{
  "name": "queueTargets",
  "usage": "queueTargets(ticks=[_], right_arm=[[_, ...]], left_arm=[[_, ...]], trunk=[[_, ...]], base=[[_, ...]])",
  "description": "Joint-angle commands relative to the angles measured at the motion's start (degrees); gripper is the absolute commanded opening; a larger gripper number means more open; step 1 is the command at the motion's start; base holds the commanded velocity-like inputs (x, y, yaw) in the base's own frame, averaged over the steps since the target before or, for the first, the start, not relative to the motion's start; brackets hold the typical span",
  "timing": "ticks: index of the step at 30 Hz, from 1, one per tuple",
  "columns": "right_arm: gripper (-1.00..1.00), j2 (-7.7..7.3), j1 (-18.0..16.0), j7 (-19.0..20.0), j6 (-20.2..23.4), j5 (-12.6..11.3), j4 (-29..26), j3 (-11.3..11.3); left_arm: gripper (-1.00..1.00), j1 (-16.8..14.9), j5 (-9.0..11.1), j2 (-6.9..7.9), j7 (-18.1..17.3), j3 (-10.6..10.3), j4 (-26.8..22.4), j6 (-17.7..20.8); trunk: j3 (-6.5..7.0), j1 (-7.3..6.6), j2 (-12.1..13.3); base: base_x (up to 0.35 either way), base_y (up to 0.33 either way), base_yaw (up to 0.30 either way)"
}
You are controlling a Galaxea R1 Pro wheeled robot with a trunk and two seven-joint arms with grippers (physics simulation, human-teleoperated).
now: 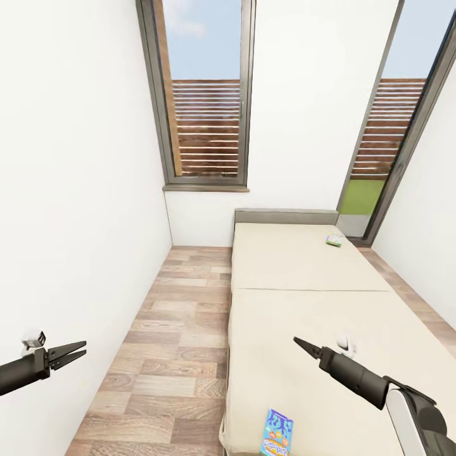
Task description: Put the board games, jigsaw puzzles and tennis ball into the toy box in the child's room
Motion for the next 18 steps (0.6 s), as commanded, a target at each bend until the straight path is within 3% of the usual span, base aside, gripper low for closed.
queueTargets(ticks=[1, 18], right_arm=[[1.0, 0.01, -0.1, -0.4, 0.3, -0.1, 0.0, -0.1], [1.0, 0.06, -0.1, -6.0, 2.3, -0.1, 0.0, 0.0]], left_arm=[[1.0, -0.1, -0.1, 0.02, -0.3, 0.0, 0.0, 0.6], [1.0, -1.3, -0.2, -0.68, -0.2, -0.2, -0.3, 2.3]], trunk=[[-0.13, 0.03, -0.1], [-0.13, 0.03, -0.1]], base=[[0.0, 0.0, 0.0], [0.0, 0.0, 0.0]])
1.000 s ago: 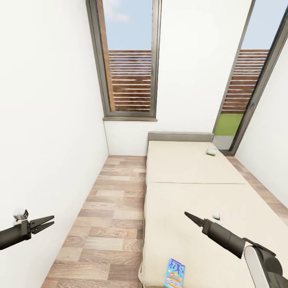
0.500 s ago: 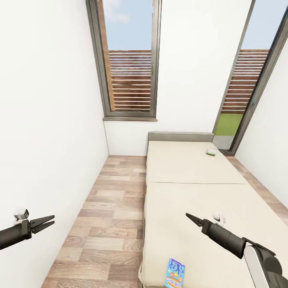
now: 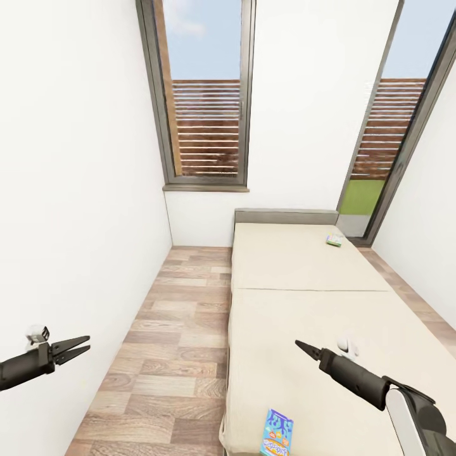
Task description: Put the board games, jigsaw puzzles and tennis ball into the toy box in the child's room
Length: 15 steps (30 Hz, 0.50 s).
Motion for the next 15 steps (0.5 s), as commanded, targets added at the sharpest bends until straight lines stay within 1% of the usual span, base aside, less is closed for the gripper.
queueTargets(ticks=[1, 5, 6, 9, 15], right_arm=[[1.0, 0.05, -0.1, -0.4, 0.4, -0.1, 0.0, -0.1], [1.0, 0.54, -0.1, -4.2, 0.7, -0.2, 0.0, 0.4], [1.0, 0.6, -0.1, -5.4, 0.7, -0.2, 0.0, 0.9], [1.0, 0.46, -0.1, -7.2, 0.7, -0.2, 0.0, 2.0], [1.0, 0.37, -0.1, -8.4, 0.6, -0.3, 0.0, 2.8]], left_arm=[[1.0, -0.1, -0.1, -0.18, -0.2, 0.0, 0.0, 0.7], [1.0, -0.5, -0.5, -1.17, 0.3, -0.5, 0.0, 1.1], [1.0, -0.5, -0.5, -1.33, 0.3, -1.0, 0.0, 1.1], [1.0, -0.6, -0.6, -1.5, 0.5, -1.8, -0.1, 1.1], [1.0, -0.7, -0.6, -1.6, 0.4, -2.3, -0.1, 1.1]], trunk=[[-0.13, 0.03, -0.1], [-0.13, 0.03, -0.1], [-0.13, 0.03, -0.1], [-0.13, 0.03, -0.1], [-0.13, 0.03, -0.1]], base=[[0.0, 0.0, 0.0], [0.0, 0.0, 0.0], [0.0, 0.0, 0.0], [0.0, 0.0, 0.0], [0.0, 0.0, 0.0]])
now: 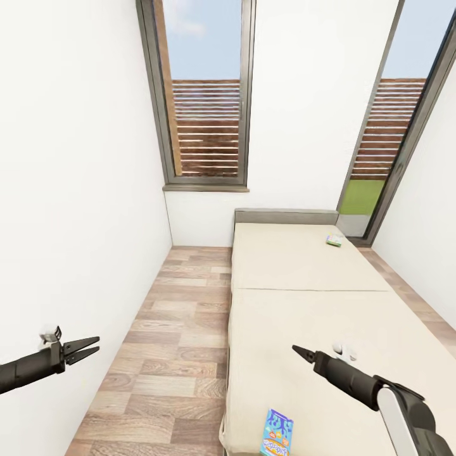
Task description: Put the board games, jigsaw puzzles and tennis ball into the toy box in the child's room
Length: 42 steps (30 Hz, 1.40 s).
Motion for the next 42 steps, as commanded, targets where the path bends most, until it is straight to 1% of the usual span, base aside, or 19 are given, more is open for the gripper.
queueTargets(ticks=[1, 14, 23, 29, 35, 42], right_arm=[[1.0, 0.04, -0.1, 0.2, 0.3, 0.1, 0.0, 0.0], [1.0, -0.22, -0.1, -0.1, 0.3, 0.2, -0.2, 0.1], [1.0, -0.23, -0.1, -0.5, 0.4, 0.5, -0.1, 0.2], [1.0, -0.18, -0.1, -2.7, 0.8, 1.1, 0.0, 1.0], [1.0, 0.26, -0.1, -6.1, 1.2, 1.3, 0.0, 1.7], [1.0, 0.15, 0.0, -7.5, 1.3, 1.3, 0.3, 2.1]], left_arm=[[1.0, -0.1, -0.1, 0.0, -0.3, 0.0, 0.0, 0.6], [1.0, -0.1, -0.1, -0.04, -0.3, -0.1, 0.0, 0.5], [1.0, -0.1, -0.1, -0.03, -0.2, -0.1, 0.0, 0.5], [1.0, -0.1, -0.1, -0.08, -0.2, -0.1, -0.1, 0.5], [1.0, -0.1, -0.1, -0.01, -0.3, -0.1, -0.2, 0.5], [1.0, -0.1, -0.1, -0.01, -0.2, -0.1, -0.3, 0.5]], trunk=[[-0.13, 0.04, -0.1], [-0.13, 0.04, -0.1], [-0.45, 0.04, -0.1], [-0.84, 0.04, -0.1], [-1.32, 0.04, -0.1], [-1.95, 0.04, -0.1]], base=[[0.0, 0.0, 0.0], [0.0, 0.0, 0.0], [0.0, 0.0, 0.0], [0.0, 0.0, 0.0], [0.0, 0.0, 0.0], [0.0, 0.0, 0.0]])
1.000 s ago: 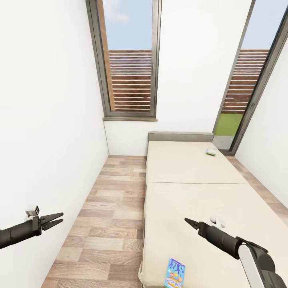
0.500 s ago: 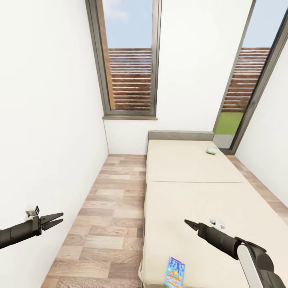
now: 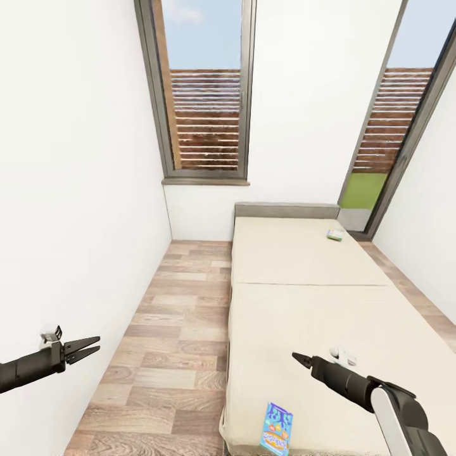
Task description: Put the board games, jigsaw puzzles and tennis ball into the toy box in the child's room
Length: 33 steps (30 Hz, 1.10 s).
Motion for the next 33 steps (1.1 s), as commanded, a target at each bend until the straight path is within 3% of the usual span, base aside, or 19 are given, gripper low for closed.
queueTargets(ticks=[1, 33], right_arm=[[1.0, 0.02, 0.0, 0.1, 0.3, 0.3, 0.2, -0.1], [1.0, 0.18, -0.2, -1.8, 0.2, 0.5, 3.3, 0.0]], left_arm=[[1.0, 0.0, 0.0, 0.04, -0.3, 0.0, 0.0, 0.6], [1.0, 0.0, -0.1, -0.09, 0.1, -0.1, -1.3, 0.6]], trunk=[[-0.22, 0.03, -0.1], [-3.18, 0.03, -0.1]], base=[[0.0, 0.0, 0.0], [0.0, 0.0, 0.0]])
